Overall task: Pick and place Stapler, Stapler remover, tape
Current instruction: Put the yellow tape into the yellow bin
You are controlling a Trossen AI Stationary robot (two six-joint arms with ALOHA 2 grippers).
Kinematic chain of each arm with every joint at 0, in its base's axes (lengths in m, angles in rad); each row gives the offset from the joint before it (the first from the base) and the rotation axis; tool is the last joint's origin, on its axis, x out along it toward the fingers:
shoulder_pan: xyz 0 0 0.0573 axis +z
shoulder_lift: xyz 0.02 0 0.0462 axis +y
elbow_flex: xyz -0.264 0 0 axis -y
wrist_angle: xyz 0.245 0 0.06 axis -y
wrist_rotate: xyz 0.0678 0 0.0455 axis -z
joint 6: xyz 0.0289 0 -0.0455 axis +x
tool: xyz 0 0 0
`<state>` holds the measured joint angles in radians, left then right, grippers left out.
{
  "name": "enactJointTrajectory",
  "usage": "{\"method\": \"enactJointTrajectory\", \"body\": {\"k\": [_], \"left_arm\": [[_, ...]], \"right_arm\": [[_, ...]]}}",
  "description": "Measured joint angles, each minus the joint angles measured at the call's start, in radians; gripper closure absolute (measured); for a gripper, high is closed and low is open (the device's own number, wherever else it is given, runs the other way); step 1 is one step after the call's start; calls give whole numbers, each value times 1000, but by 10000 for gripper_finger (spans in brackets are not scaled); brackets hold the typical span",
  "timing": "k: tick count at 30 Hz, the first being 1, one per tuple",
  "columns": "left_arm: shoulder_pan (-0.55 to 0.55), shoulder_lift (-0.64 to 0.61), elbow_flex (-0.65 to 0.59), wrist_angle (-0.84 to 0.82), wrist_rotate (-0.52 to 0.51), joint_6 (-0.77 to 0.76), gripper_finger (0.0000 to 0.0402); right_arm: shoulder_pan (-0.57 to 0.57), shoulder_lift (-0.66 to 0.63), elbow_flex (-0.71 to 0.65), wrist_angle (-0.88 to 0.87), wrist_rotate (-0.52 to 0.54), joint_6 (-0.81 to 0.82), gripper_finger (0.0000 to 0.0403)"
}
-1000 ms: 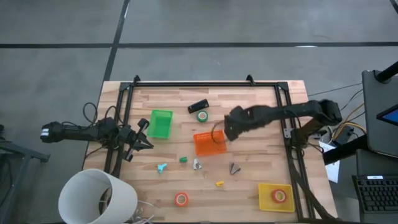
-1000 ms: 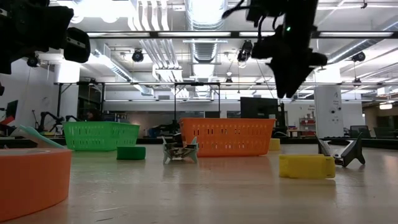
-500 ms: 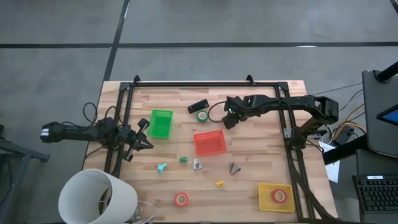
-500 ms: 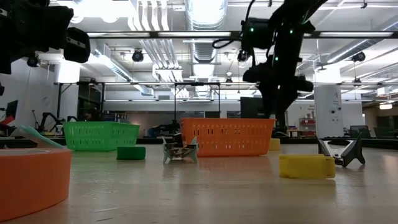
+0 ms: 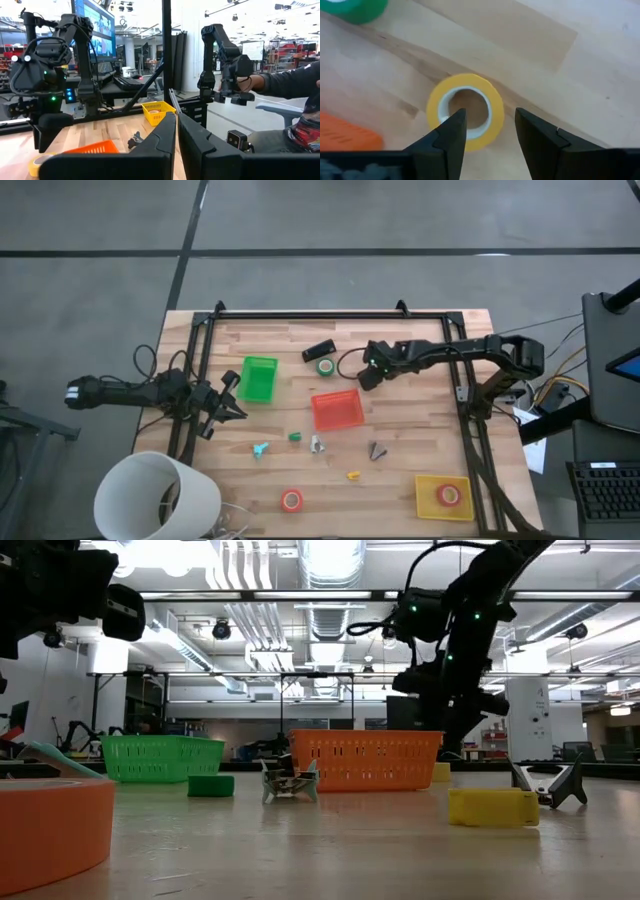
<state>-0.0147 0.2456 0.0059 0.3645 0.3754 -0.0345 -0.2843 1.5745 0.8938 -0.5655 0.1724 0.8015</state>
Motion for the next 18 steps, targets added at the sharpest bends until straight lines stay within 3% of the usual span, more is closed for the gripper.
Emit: {"method": "enactJointTrajectory", "body": {"k": [18], "left_arm": [[0, 0, 0, 0, 0, 0, 378]], "right_arm": [[9, 60, -84, 166, -16, 19, 253]]}}
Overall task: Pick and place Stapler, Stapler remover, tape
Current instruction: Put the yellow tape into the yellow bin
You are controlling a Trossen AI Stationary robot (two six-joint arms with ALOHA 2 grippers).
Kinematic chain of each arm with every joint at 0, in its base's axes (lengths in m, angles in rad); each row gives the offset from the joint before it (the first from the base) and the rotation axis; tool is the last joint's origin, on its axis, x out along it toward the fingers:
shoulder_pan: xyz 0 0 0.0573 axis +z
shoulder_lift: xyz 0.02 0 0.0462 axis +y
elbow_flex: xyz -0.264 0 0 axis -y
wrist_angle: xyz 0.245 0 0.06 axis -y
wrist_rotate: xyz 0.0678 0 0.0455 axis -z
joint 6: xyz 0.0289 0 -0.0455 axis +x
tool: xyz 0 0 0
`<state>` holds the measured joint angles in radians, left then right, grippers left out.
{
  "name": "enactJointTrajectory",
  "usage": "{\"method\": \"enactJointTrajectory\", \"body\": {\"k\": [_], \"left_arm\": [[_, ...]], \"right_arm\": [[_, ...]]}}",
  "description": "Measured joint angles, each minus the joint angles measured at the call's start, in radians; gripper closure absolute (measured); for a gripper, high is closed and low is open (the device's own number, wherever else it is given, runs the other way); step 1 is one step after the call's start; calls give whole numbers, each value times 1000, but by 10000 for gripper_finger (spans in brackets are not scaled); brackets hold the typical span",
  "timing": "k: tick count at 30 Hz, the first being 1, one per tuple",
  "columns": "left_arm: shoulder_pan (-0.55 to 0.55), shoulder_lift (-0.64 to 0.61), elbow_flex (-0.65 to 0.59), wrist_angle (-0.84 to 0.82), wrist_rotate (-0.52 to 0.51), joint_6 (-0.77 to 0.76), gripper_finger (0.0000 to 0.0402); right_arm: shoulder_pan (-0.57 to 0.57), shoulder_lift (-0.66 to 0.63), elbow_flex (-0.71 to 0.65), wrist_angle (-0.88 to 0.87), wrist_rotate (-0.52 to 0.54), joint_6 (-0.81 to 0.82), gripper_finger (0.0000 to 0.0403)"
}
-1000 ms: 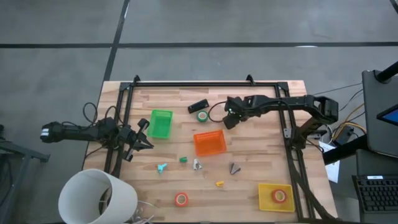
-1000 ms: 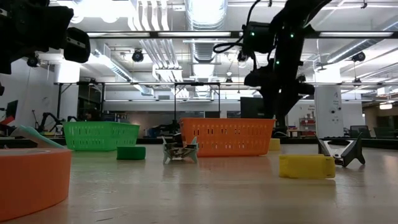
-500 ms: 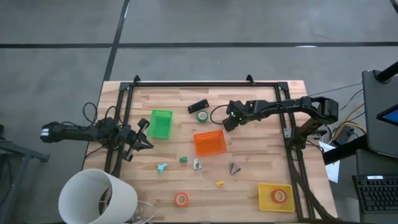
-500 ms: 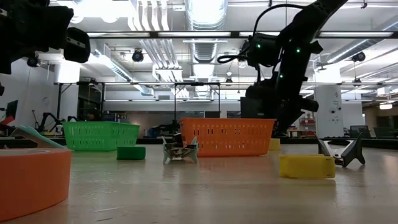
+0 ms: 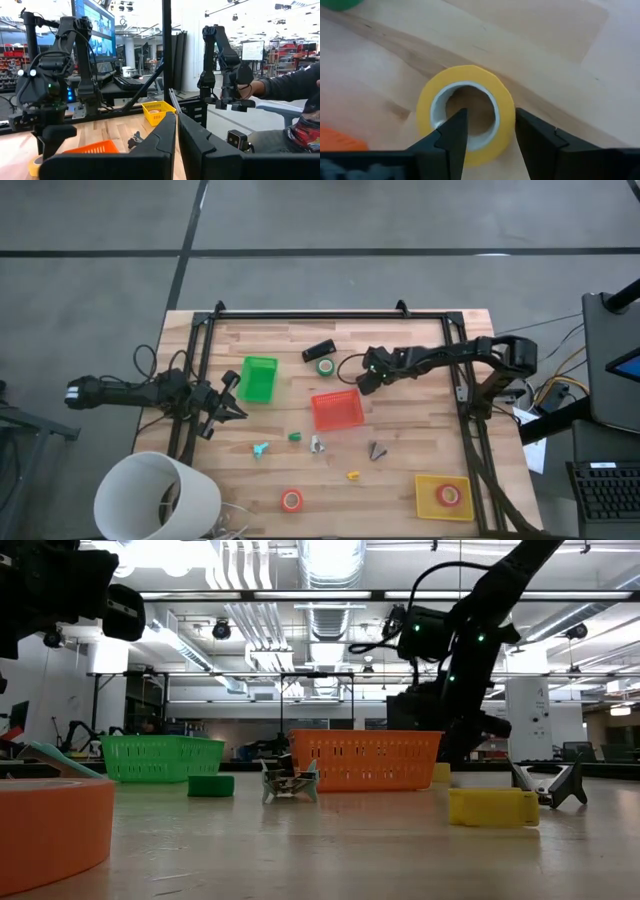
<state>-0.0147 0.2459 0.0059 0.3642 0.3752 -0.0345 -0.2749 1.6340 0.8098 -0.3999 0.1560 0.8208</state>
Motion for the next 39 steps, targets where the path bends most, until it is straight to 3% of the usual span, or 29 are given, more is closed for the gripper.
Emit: {"method": "enactJointTrajectory", "body": {"k": [22, 31, 39], "left_arm": [[0, 2, 0, -8, 0, 0, 378], [0, 3, 0, -8, 0, 0, 378], [0, 3, 0, -9, 0, 0, 378]], "right_arm": [[0, 15, 33, -74, 1, -66, 354], [21, -124, 33, -229, -4, -63, 350], [158, -323, 33, -341, -8, 58, 349]]}}
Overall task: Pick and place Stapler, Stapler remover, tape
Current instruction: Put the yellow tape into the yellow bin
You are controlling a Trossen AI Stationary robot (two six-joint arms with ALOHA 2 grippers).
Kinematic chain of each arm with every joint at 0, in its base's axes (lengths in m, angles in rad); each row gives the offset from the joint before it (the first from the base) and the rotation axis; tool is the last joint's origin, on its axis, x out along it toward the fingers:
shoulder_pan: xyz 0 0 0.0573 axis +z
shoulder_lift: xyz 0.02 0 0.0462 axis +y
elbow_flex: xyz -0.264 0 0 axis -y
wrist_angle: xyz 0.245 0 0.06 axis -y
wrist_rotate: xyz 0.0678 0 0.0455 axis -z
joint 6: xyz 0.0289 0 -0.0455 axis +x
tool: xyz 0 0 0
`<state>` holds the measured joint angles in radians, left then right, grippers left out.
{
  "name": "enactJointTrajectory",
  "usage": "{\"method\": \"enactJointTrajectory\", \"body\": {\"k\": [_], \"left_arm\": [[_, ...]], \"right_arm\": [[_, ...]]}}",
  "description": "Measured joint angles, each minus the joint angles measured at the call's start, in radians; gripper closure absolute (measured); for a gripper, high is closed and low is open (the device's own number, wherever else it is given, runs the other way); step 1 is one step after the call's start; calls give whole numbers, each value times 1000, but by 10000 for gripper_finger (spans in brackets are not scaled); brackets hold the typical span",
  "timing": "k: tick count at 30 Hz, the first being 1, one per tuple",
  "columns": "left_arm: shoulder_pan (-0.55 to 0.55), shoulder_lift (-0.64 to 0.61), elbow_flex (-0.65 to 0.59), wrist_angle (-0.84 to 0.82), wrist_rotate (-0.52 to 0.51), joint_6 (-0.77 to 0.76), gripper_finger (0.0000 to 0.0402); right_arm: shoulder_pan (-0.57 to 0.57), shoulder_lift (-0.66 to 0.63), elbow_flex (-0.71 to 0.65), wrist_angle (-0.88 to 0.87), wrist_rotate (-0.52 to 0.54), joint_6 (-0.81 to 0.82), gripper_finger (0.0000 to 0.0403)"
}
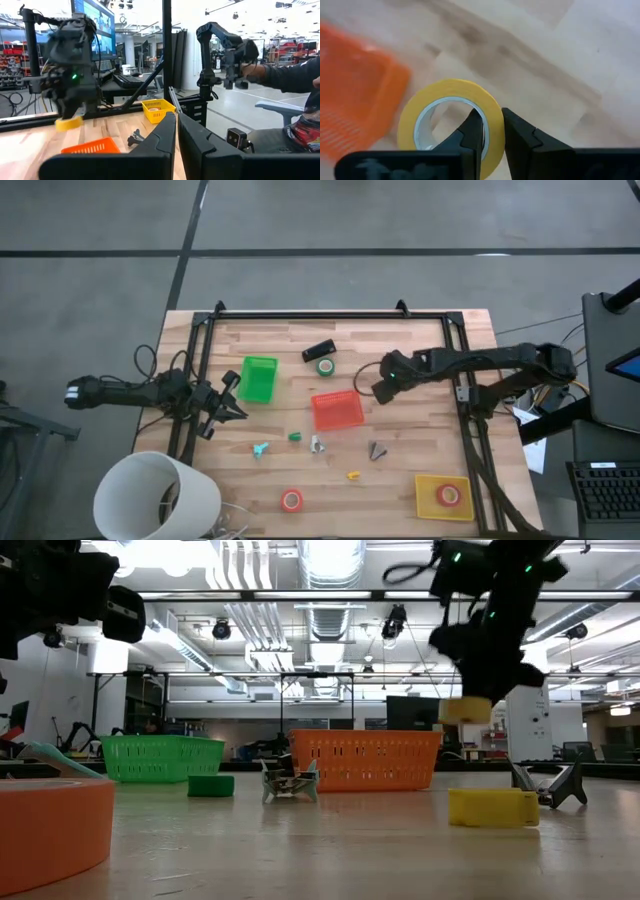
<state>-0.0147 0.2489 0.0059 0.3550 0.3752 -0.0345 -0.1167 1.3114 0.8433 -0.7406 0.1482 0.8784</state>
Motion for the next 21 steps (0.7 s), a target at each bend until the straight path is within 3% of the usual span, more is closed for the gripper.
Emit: {"method": "enactJointTrajectory", "body": {"k": [8, 21], "left_arm": [[0, 1, 0, 0, 0, 0, 378], [0, 1, 0, 0, 0, 0, 378]], "right_arm": [[259, -117, 0, -81, 8, 243, 349], [699, -119, 0, -94, 35, 687, 349]]}}
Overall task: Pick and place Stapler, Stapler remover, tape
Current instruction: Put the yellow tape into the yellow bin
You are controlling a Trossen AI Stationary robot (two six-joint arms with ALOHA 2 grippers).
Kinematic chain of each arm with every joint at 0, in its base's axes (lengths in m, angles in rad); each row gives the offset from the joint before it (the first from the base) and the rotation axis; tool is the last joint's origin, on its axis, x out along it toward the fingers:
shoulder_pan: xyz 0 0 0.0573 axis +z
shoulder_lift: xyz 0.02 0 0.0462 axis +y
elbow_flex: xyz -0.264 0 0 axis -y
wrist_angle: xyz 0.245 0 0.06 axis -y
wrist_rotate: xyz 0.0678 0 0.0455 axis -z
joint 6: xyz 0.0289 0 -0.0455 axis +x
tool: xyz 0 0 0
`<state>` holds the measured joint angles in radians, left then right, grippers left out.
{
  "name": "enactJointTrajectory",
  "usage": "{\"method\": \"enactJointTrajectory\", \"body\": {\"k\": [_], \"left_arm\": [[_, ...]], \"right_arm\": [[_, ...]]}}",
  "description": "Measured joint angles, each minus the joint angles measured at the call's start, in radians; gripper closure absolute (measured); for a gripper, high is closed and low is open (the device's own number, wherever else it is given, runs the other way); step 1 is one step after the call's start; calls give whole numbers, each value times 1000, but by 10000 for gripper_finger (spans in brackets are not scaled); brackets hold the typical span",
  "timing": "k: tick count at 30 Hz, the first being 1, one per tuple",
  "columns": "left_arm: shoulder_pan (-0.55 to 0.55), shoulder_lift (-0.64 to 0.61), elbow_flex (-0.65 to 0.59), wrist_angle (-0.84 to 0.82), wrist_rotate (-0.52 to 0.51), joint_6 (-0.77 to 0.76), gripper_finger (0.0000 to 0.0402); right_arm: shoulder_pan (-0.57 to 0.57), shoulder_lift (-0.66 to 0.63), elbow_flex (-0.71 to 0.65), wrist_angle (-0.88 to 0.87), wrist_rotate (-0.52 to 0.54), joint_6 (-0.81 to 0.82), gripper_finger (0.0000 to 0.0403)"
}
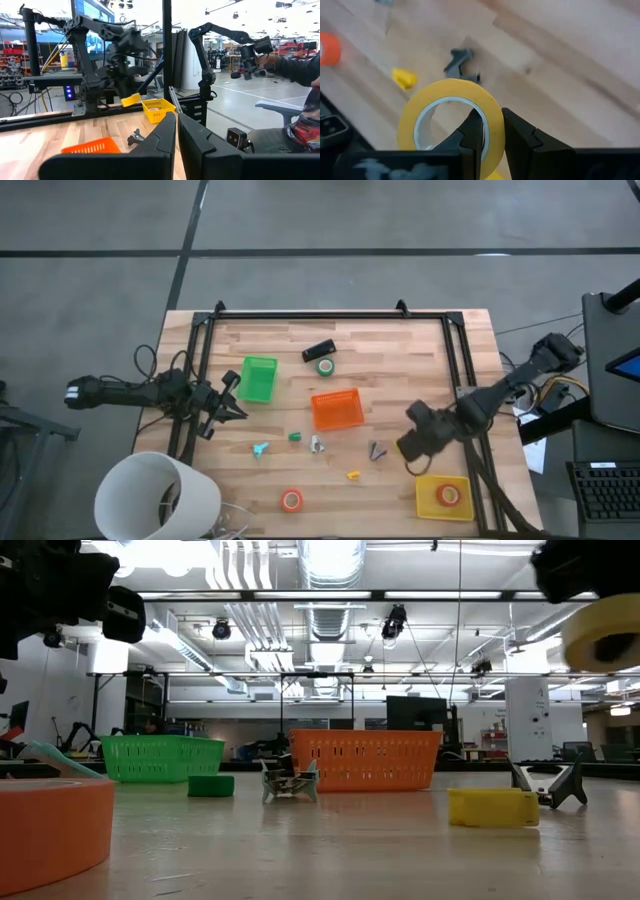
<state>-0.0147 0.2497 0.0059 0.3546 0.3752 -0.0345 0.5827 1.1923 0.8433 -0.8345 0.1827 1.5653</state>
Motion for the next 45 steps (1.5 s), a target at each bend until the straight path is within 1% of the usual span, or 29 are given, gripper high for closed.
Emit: {"method": "enactJointTrajectory", "body": {"k": [6, 13, 18, 21, 25, 29, 34, 40, 45], "left_arm": [[0, 0, 0, 0, 0, 0, 378], [0, 0, 0, 0, 0, 0, 378], [0, 0, 0, 0, 0, 0, 378], [0, 0, 0, 0, 0, 0, 378], [0, 0, 0, 0, 0, 0, 378], [0, 0, 0, 0, 0, 0, 378], [0, 0, 0, -2, 0, 0, 378], [0, 0, 0, -3, 0, 0, 378], [0, 0, 0, -4, 0, 0, 378]], "right_arm": [[137, 5, 0, 0, 3, 162, 349], [256, 5, 0, 3, 2, 279, 349], [338, 5, 2, 43, -1, 295, 349], [383, 5, 17, 53, -1, 344, 349], [428, 46, 55, 46, -9, 390, 349], [457, 127, 123, 7, -43, 395, 349], [475, 249, 262, -144, -97, 394, 349], [527, 375, 435, -307, -102, 415, 349], [568, 457, 509, -410, -105, 474, 349]]}}
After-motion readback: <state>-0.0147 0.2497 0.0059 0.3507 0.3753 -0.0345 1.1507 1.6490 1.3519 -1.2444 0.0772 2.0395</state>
